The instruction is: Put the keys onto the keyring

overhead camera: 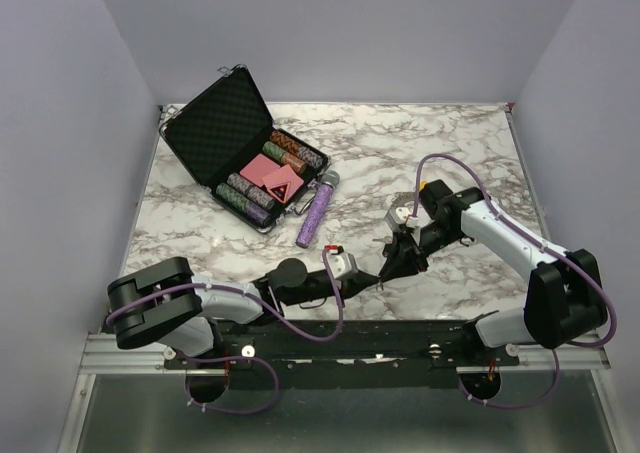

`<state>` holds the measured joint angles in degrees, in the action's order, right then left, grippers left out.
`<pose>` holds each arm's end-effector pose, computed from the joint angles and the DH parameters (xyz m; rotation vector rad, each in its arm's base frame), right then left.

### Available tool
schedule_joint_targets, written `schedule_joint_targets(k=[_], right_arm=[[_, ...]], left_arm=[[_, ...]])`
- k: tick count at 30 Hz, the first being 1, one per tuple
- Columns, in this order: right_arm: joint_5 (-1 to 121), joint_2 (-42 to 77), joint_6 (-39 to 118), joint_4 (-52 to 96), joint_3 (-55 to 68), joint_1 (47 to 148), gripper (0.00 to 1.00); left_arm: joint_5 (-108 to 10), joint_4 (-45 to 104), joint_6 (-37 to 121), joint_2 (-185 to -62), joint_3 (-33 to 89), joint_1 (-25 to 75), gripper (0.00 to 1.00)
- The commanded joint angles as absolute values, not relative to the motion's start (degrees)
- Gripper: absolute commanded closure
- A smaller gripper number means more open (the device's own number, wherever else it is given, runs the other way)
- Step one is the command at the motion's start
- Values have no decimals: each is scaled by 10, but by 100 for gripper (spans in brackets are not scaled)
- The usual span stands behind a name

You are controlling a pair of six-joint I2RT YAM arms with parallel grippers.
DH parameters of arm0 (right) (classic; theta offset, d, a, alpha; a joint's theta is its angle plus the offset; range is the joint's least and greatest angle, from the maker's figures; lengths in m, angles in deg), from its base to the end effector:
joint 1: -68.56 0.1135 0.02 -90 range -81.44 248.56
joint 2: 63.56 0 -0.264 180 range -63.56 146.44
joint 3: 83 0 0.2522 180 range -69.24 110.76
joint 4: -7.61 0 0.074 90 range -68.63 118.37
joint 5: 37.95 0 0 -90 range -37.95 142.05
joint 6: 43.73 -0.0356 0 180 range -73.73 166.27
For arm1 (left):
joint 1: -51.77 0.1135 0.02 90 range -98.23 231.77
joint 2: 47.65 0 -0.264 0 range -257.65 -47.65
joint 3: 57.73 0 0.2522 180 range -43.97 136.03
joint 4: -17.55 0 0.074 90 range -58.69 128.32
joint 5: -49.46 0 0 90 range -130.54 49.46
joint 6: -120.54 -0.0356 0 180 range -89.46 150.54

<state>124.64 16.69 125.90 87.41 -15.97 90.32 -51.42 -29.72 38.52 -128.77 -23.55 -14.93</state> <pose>0.1883 0.1118 0.2315 -1.6554 1.4096 1.4250 0.0968 -0.2418 0.1907 0.9653 1.3872 -1.1536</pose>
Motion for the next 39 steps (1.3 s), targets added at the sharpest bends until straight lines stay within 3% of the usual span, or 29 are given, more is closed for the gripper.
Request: schedule_joint_targets(k=[1,4,9,22,29,39], right_arm=[[1275,170,1267,883,-162,905,75],[1279,169,1264,886,-159,904,66],[1278,166,1284,897,-162,904,59],[1287,164,1328,895,-184,905,57],[1304,163,1322,884,-190,906,60],[1304,162,1301,863,-194,906,75]], left_arm=[[-483,-361,360,-1285,-259,-156,100],[-488,-388,343,-1289,-274,-157,100],[-487,-429,324,-1301,-295,-161,100],[-499,-443,340,-1313,-289,-163,100],[-502,-462,355,-1328,-284,-163,100],[-502,-470,366,-1336,-281,-162,100]])
